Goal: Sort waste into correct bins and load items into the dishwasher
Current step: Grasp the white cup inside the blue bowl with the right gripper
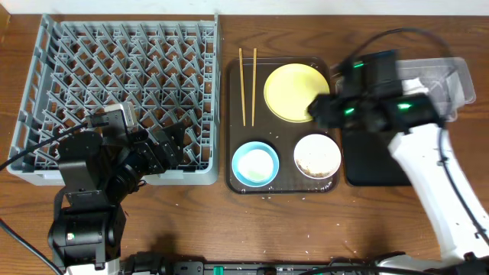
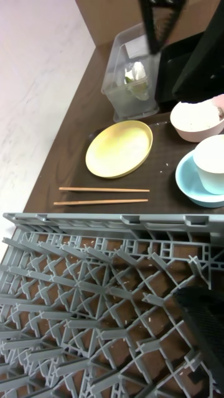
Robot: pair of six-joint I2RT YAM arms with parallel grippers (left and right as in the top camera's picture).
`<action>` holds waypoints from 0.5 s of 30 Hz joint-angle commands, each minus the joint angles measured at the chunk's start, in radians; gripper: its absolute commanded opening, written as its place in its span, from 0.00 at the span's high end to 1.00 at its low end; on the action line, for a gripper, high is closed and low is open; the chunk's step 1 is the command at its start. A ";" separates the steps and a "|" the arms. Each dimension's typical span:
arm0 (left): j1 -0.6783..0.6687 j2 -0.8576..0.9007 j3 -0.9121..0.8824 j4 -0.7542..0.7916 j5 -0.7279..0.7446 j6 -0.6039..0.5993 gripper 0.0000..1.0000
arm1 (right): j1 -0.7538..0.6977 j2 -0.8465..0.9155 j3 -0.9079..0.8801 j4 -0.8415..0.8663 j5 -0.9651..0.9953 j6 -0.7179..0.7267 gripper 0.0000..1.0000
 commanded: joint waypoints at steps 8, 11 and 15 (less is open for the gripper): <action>0.000 -0.001 0.018 0.000 0.010 -0.009 0.05 | 0.341 0.154 -0.007 -0.053 0.153 -0.092 0.46; 0.000 -0.001 0.018 0.000 0.010 -0.009 0.05 | 0.389 0.214 -0.007 -0.024 0.269 -0.064 0.48; 0.000 -0.001 0.018 0.001 0.010 -0.009 0.05 | 0.411 0.303 -0.007 0.002 0.282 -0.062 0.60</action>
